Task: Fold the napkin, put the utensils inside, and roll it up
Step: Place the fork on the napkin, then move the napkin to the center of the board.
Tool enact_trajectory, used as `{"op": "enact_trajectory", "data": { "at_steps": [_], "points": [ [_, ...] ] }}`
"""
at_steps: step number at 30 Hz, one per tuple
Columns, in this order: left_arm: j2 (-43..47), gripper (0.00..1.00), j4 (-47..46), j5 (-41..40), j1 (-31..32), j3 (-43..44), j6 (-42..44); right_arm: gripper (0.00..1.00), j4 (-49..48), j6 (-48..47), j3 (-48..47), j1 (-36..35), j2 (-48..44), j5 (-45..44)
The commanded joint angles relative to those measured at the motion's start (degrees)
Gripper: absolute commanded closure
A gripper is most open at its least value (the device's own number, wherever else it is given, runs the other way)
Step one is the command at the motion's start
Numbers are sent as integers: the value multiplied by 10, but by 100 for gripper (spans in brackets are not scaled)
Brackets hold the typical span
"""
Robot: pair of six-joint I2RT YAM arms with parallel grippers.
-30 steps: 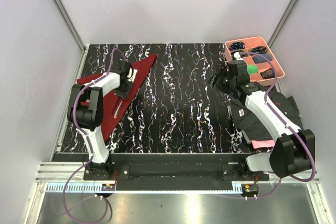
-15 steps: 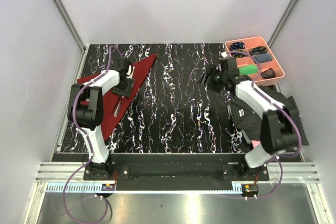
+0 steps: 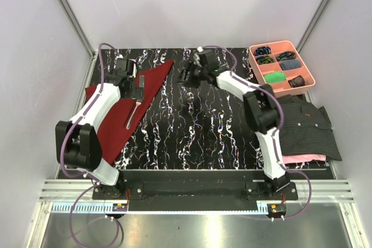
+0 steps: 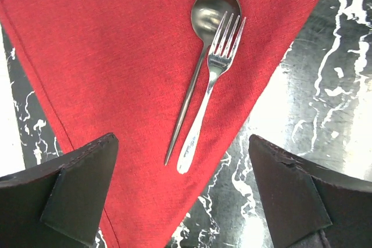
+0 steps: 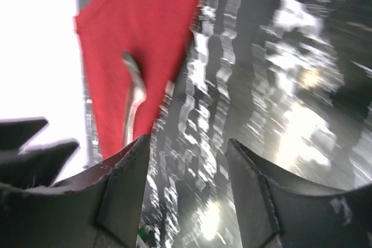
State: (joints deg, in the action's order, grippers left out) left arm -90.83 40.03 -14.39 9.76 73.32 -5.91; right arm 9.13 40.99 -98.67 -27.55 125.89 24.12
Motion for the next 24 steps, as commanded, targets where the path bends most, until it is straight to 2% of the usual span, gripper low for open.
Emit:
{"op": "enact_trajectory", "data": {
  "at_steps": [1, 4, 11, 21, 24],
  "points": [
    [55, 1, -42, -7, 0, -31, -24, 38, -15, 72, -129, -28, 101, 30],
    [66, 1, -43, -16, -1, -31, -20, 42, -16, 107, -190, -44, 161, 25],
    [89, 1, -44, 33, -1, -32, -25, 48, -15, 140, -276, -66, 264, 22],
    [114, 1, -49, 56, -1, -37, -32, 54, 3, 167, -335, -80, 328, -6],
    [118, 1, -50, 67, -1, -40, -32, 60, 6, 175, -347, -85, 341, -13]
  ]
}}
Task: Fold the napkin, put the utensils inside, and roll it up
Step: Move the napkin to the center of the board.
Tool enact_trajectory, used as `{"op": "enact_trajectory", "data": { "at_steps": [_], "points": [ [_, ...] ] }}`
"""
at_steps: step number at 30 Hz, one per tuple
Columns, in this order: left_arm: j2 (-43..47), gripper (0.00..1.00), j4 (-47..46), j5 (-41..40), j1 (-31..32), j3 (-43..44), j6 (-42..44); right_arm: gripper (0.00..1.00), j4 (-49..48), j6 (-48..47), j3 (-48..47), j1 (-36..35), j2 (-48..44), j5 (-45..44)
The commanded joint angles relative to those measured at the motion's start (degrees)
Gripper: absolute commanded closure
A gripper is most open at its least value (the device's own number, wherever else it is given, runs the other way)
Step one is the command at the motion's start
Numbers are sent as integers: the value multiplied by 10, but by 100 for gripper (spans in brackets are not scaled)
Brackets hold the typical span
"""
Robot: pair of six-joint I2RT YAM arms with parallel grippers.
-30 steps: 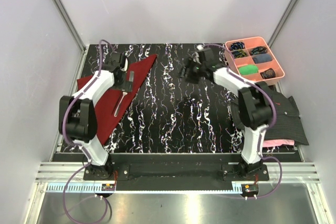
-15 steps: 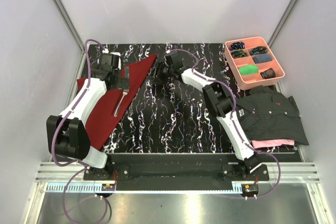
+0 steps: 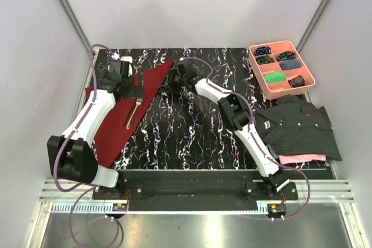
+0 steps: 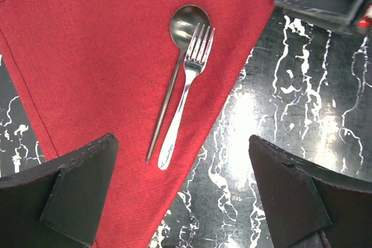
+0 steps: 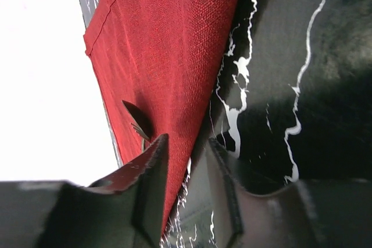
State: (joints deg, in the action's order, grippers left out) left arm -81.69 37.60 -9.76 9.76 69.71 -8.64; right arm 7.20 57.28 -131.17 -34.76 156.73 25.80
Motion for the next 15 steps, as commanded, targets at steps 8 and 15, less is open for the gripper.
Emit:
{"op": "enact_trajectory", "data": {
  "at_steps": [8, 15],
  "points": [
    [34, 1, -27, 42, -1, -7, -9, 67, 39, 13, -38, -16, 50, -53],
    [36, 1, -27, 47, -1, -7, -10, 77, 49, 6, -53, -20, 60, -68]
  ]
}}
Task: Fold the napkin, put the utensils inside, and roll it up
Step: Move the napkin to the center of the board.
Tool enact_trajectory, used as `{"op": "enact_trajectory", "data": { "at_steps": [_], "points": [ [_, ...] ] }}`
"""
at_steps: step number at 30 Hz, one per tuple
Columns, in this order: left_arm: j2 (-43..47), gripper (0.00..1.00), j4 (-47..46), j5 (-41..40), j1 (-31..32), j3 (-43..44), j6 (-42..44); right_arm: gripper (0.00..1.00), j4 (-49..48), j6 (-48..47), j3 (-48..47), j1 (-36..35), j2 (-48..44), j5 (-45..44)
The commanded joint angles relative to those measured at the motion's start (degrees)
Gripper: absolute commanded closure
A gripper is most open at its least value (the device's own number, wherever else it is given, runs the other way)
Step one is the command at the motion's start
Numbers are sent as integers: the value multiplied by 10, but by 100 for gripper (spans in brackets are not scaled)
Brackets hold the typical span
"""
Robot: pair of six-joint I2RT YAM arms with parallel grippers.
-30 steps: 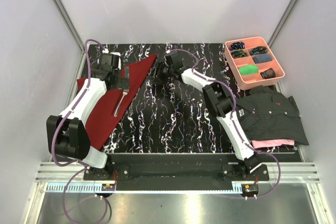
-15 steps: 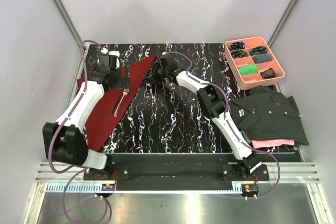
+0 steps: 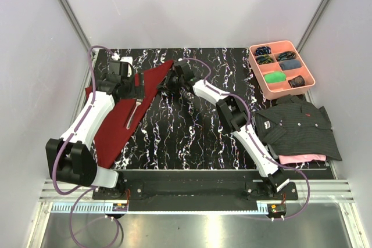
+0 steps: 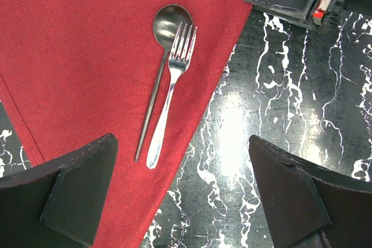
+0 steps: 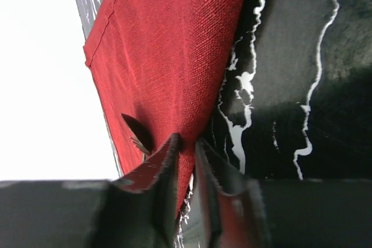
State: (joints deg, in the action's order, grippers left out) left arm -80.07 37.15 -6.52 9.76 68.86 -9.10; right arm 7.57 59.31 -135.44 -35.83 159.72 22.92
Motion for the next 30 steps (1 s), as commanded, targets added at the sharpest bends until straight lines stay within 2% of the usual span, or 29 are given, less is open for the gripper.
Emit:
{"op": "enact_trajectory", "data": {
  "at_steps": [1, 7, 16, 19, 22, 26, 30],
  "points": [
    [19, 1, -23, 15, -1, 1, -6, 78, 49, -15, -10, -9, 28, -45],
    [17, 1, -23, 15, -1, 0, -5, 99, 51, -22, -1, -9, 9, -64],
    [11, 1, -23, 16, -1, 0, -4, 100, 50, -45, 46, 13, -56, -116],
    [10, 1, -23, 23, -1, -1, -7, 100, 40, -53, 101, 29, -98, -137],
    [6, 1, -23, 42, 2, -2, -11, 100, -4, -49, 195, 58, -151, -140],
    [-3, 1, -23, 47, 35, -4, -11, 100, -50, -50, 337, 99, -220, -140],
    [-11, 1, -23, 46, 68, -6, -8, 100, -57, -74, 430, 137, -296, -156]
  ]
}}
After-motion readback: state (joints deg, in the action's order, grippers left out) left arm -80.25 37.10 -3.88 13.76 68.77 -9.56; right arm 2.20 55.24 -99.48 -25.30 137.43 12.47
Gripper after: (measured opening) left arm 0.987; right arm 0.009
